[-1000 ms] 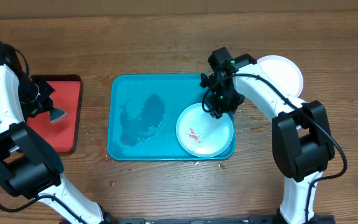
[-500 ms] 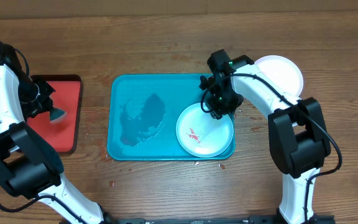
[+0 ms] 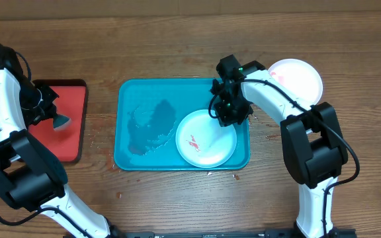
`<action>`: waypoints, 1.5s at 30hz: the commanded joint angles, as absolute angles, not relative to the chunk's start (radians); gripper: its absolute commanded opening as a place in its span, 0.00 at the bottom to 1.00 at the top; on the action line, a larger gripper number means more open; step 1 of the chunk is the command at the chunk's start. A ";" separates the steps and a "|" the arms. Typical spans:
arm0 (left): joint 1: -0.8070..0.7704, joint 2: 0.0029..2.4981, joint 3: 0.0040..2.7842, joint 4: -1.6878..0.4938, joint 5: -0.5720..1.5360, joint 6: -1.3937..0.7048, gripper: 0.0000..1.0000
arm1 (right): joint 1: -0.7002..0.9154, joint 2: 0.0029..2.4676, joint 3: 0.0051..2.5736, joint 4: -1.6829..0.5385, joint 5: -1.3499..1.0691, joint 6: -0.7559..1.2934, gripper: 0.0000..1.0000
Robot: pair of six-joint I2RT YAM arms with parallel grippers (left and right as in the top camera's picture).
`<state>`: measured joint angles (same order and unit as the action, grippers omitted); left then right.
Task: Clean dirty plates on tray and stack at the side
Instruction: 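Carry the sponge with the left gripper onto the stained plate, then scrub the stained plate with the sponge while the right gripper holds it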
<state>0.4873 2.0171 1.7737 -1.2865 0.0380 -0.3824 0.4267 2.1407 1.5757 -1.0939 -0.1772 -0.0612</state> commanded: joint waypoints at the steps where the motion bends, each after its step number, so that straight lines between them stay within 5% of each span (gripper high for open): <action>1: 0.482 2.026 1.795 -1.286 0.053 -0.358 0.04 | 0.437 2.149 1.570 -1.113 -0.174 0.055 0.31; 11: 0.482 2.026 1.795 -1.286 0.054 -0.358 0.04 | 0.437 2.149 1.570 -1.165 -0.043 0.030 0.34; 19: 0.469 2.026 1.795 -1.264 0.217 -0.224 0.04 | 0.437 2.152 1.570 -1.138 -0.136 0.047 0.04; 31: 0.344 2.026 1.795 -1.265 0.367 -0.097 0.04 | 0.449 2.153 1.570 -0.978 -0.237 0.317 0.04; 45: -0.013 2.027 1.741 -1.259 0.361 -0.101 0.04 | 0.527 2.155 1.570 -0.858 -0.174 0.425 0.04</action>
